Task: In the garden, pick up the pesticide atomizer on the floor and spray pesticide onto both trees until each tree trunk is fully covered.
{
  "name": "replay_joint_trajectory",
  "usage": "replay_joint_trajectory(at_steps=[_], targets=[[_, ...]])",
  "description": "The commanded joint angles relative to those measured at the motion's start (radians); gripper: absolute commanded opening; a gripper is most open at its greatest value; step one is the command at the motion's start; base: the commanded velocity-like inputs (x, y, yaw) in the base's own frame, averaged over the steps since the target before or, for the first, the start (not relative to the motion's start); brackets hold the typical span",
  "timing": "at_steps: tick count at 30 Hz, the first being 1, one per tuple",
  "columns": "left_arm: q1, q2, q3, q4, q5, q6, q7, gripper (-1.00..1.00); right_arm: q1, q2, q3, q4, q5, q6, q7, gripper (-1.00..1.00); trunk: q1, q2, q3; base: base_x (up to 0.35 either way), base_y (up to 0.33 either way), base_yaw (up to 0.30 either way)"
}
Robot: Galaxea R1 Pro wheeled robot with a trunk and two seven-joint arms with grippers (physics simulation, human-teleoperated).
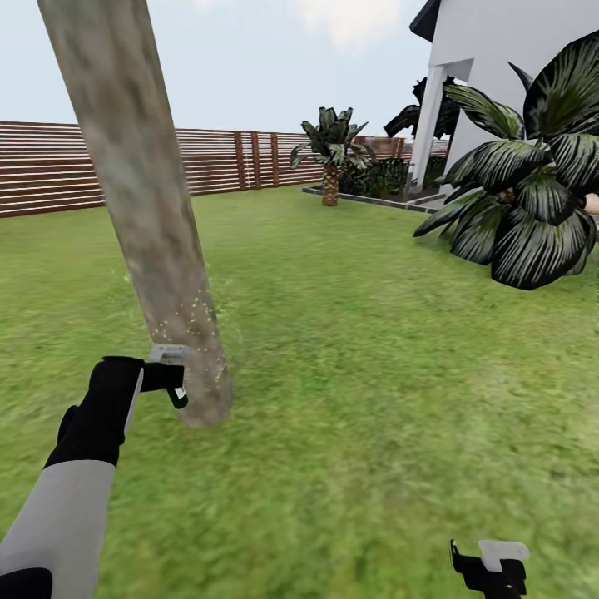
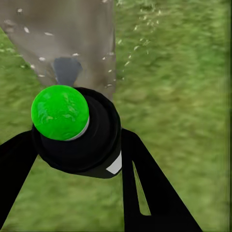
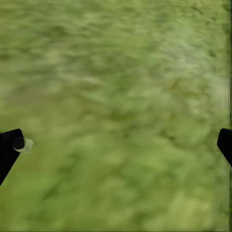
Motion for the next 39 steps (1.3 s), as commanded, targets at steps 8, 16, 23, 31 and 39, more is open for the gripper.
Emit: replay_joint_trajectory(at_steps=[8, 16, 23, 31, 39], targets=[[0.008, 0.016, 0.001, 0.005, 0.000, -0.005, 0.003, -1.00, 0.000, 0.000, 0.000, 0.000, 0.000, 0.000, 0.000, 1.00, 0.000, 0.000, 0.000, 0.000, -0.274, 0.000], [0.067, 0.079, 0.011, 0.028, 0.000, -0.014, 0.006, -1.00, 0.000, 0.000, 0.000, 0.000, 0.000, 0.000, 0.000, 1.00, 0.000, 0.000, 0.000, 0.008, -0.274, 0.000], [0.100, 0.134, 0.016, 0.059, 0.000, -0.019, 0.009, -1.00, 0.000, 0.000, 0.000, 0.000, 0.000, 0.000, 0.000, 1.00, 0.000, 0.000, 0.000, 0.083, -0.272, 0.068], [0.139, 0.137, 0.015, 0.073, 0.001, -0.034, 0.009, -1.00, 0.000, 0.000, 0.000, 0.000, 0.000, 0.000, 0.000, 1.00, 0.000, 0.000, 0.000, 0.136, -0.234, 0.271], [0.161, 0.130, 0.015, 0.113, 0.003, -0.094, 0.010, -1.00, 0.000, 0.000, 0.000, 0.000, 0.000, 0.000, 0.000, 1.00, 0.000, 0.000, 0.000, 0.223, -0.173, 0.072]])
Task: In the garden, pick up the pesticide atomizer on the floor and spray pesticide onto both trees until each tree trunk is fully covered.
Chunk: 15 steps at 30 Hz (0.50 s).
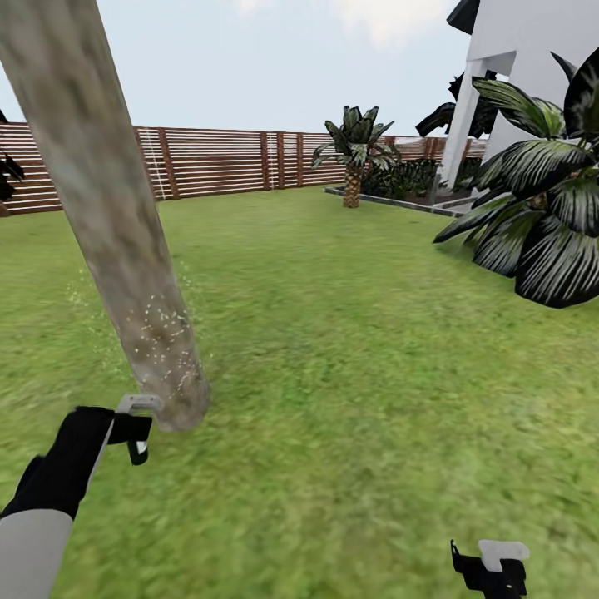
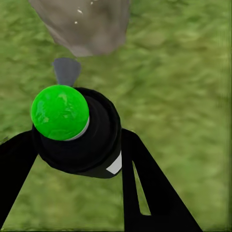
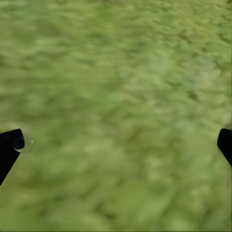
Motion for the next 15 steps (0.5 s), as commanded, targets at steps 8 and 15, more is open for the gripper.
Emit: replay_joint_trajectory(at_steps=[8, 15], targets=[[0.047, 0.007, 0.003, 0.087, -0.001, -0.062, 0.001, -1.00, 0.000, 0.000, 0.001, 0.000, 0.000, 0.000, 0.000, 1.00, 0.000, 0.000, 0.000, 0.018, -0.012, 0.131], [0.052, 0.004, 0.002, 0.089, -0.001, -0.078, 0.001, -1.00, 0.000, 0.000, 0.000, 0.000, 0.000, 0.000, 0.000, 1.00, 0.000, 0.000, 0.000, 0.170, 0.000, 0.015]])
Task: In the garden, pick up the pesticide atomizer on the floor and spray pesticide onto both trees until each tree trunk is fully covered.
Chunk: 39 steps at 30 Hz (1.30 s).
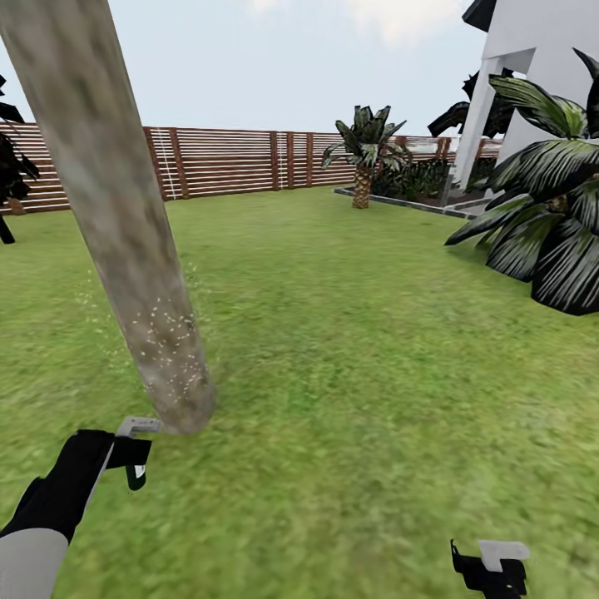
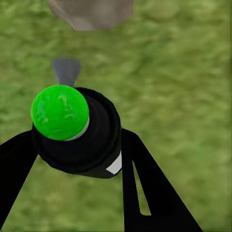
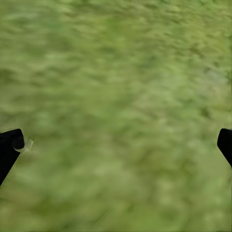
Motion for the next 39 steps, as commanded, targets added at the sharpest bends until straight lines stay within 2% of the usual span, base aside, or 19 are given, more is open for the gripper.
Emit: replay_joint_trajectory(at_steps=[1, 10, 12, 14, 16, 17, 18, 20, 21, 22, 24, 26, 28, 31, 33, 34, 36, 37, 39], targets=[[0.001, 0.000, 0.000, 0.000, 0.000, -0.001, -0.001, -1.00, 0.000, 0.000, 0.000, 0.000, 0.000, 0.000, 0.000, 1.00, 0.000, 0.000, 0.000, 0.128, 0.000, 0.000], [0.037, 0.001, -0.001, -0.012, 0.010, -0.096, -0.039, -1.00, 0.000, 0.000, 0.001, 0.000, 0.001, 0.000, 0.002, 1.00, 0.000, 0.000, 0.000, -0.167, 0.000, 0.000], [0.045, 0.004, -0.007, -0.005, 0.006, -0.199, -0.128, -1.00, 0.000, 0.000, 0.004, 0.000, 0.003, 0.001, 0.004, 1.00, 0.000, 0.000, 0.000, -0.334, 0.000, 0.000], [0.064, 0.018, -0.013, -0.002, -0.003, -0.324, -0.303, -1.00, 0.000, -0.003, 0.033, -0.016, 0.015, 0.003, 0.031, 1.00, 0.000, 0.000, 0.000, -0.336, 0.000, 0.000], [0.069, 0.037, -0.023, -0.001, -0.056, -0.420, -0.448, -1.00, 0.000, -0.003, 0.136, -0.117, 0.070, 0.007, 0.169, 1.00, 0.000, 0.000, 0.000, -0.337, 0.000, 0.000], [0.069, 0.040, -0.026, 0.000, -0.078, -0.455, -0.499, -1.00, 0.000, -0.003, 0.162, -0.156, 0.084, 0.010, 0.227, 1.00, 0.000, 0.000, 0.000, -0.337, 0.000, 0.000], [0.070, 0.041, -0.032, 0.000, -0.117, -0.512, -0.588, -1.00, 0.000, -0.002, 0.186, -0.211, 0.095, 0.020, 0.329, 1.00, 0.000, 0.000, 0.000, -0.337, 0.000, 0.000], [0.070, 0.041, -0.038, -0.001, -0.174, -0.589, -0.751, -1.00, -0.007, 0.000, 0.205, -0.293, 0.104, 0.077, 0.533, 1.00, 0.000, 0.000, 0.000, -0.318, 0.000, 0.000], [0.070, 0.041, -0.043, -0.001, -0.186, -0.605, -0.818, -1.00, -0.020, 0.001, 0.208, -0.340, 0.104, 0.115, 0.635, 1.00, 0.000, 0.000, 0.000, -0.171, 0.000, 0.000], [0.070, 0.041, -0.051, -0.001, -0.191, -0.612, -0.849, -1.00, -0.030, 0.002, 0.209, -0.378, 0.104, 0.140, 0.700, 1.00, 0.000, 0.000, 0.000, -0.109, 0.000, 0.000], [0.068, 0.038, -0.113, -0.001, -0.197, -0.619, -0.890, -1.00, -0.048, 0.006, 0.212, -0.484, 0.103, 0.215, 0.863, 1.00, 0.000, 0.000, 0.000, -0.042, 0.000, 0.000], [0.064, 0.033, -0.212, -0.002, -0.201, -0.621, -0.897, -1.00, -0.054, 0.023, 0.213, -0.577, 0.103, 0.275, 0.987, 1.00, 0.000, 0.000, 0.000, -0.010, 0.000, 0.000], [0.061, 0.030, -0.271, -0.002, -0.202, -0.621, -0.897, -1.00, -0.055, 0.040, 0.214, -0.632, 0.103, 0.296, 1.077, 1.00, 0.000, 0.000, 0.000, -0.002, 0.000, 0.000], [0.062, 0.030, -0.289, -0.002, -0.201, -0.620, -0.901, -1.00, -0.055, 0.044, 0.214, -0.639, 0.103, 0.299, 1.102, 1.00, 0.000, 0.000, 0.000, 0.000, 0.000, 0.000], [0.063, 0.030, -0.351, -0.002, -0.201, -0.620, -0.899, -1.00, -0.056, 0.046, 0.222, -0.640, 0.102, 0.299, 1.106, 1.00, 0.000, 0.000, 0.000, 0.000, 0.000, 0.000], [0.063, 0.030, -0.392, -0.002, -0.202, -0.619, -0.897, -1.00, -0.056, 0.047, 0.249, -0.640, 0.102, 0.299, 1.107, 1.00, 0.000, 0.000, 0.000, 0.000, 0.000, 0.000], [0.063, 0.028, -0.452, -0.002, -0.202, -0.616, -0.894, -1.00, -0.055, 0.047, 0.344, -0.642, 0.102, 0.299, 1.107, 1.00, 0.000, 0.000, 0.000, 0.000, 0.000, 0.000], [0.062, 0.025, -0.464, -0.002, -0.202, -0.616, -0.894, -1.00, -0.055, 0.047, 0.376, -0.642, 0.101, 0.299, 1.107, -1.00, 0.000, 0.000, 0.000, 0.000, 0.000, 0.000], [0.062, 0.009, -0.478, -0.002, -0.203, -0.617, -0.894, -1.00, -0.055, 0.047, 0.406, -0.643, 0.101, 0.298, 1.107, -1.00, 0.000, 0.000, 0.000, 0.000, 0.000, 0.000]])
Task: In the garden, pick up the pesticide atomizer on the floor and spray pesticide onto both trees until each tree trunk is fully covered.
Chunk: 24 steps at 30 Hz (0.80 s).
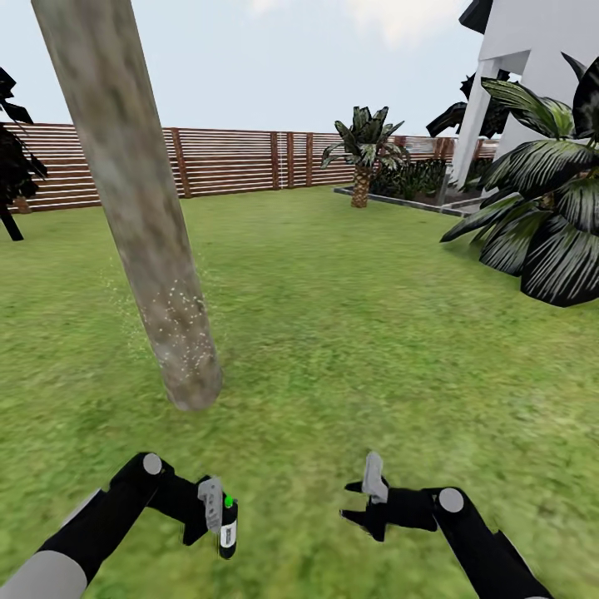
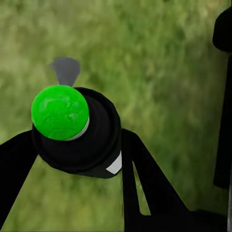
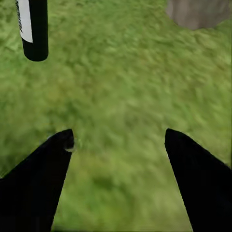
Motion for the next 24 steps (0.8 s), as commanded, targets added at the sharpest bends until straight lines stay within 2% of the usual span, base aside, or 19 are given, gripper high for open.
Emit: replay_joint_trajectory(at_steps=[1, 3, 7, 10, 15, 17, 18, 20, 24], targets=[[0.000, -0.004, -0.007, 0.000, -0.001, 0.000, 0.000, -1.00, 0.000, 0.000, 0.004, 0.000, 0.000, 0.000, 0.000, -1.00, 0.000, 0.000, 0.000, 0.000, 0.000, 0.000], [0.000, -0.016, -0.039, 0.000, -0.027, 0.001, 0.001, -1.00, -0.001, 0.001, 0.010, 0.000, 0.000, 0.001, 0.000, -1.00, 0.000, 0.000, 0.000, 0.000, 0.000, 0.000], [0.000, -0.083, -0.053, 0.000, -0.104, 0.000, 0.002, -1.00, 0.000, 0.019, 0.011, -0.004, 0.000, 0.002, 0.002, -1.00, 0.000, 0.000, 0.000, 0.000, 0.000, 0.000], [-0.001, -0.112, -0.054, 0.000, -0.119, 0.000, 0.002, -1.00, 0.000, 0.036, 0.012, -0.006, 0.001, 0.002, 0.059, -1.00, 0.000, 0.000, 0.000, 0.000, 0.000, 0.000], [-0.004, -0.148, -0.055, -0.004, -0.121, 0.004, 0.004, -1.00, 0.000, 0.054, 0.020, -0.006, 0.002, 0.002, 0.076, -1.00, 0.000, 0.000, 0.000, 0.000, 0.000, 0.000], [-0.004, -0.155, -0.059, -0.003, -0.127, 0.006, 0.018, -1.00, 0.000, 0.061, 0.075, -0.008, 0.003, 0.002, 0.076, -1.00, 0.000, 0.000, 0.000, 0.000, 0.000, 0.000], [-0.004, -0.156, -0.060, -0.002, -0.143, 0.008, 0.028, -1.00, 0.000, 0.063, 0.092, -0.013, 0.002, 0.003, 0.076, -1.00, 0.000, 0.000, 0.000, 0.000, 0.000, 0.000], [-0.003, -0.157, -0.058, -0.001, -0.175, 0.009, 0.036, -1.00, 0.000, 0.064, 0.105, -0.035, 0.002, 0.004, 0.075, -1.00, 0.000, 0.000, 0.000, 0.000, 0.000, 0.000], [-0.001, -0.157, -0.059, 0.000, -0.188, 0.009, 0.038, -1.00, 0.000, 0.065, 0.111, -0.075, 0.001, 0.005, 0.075, -1.00, 0.000, 0.000, 0.000, 0.000, 0.000, 0.000]])
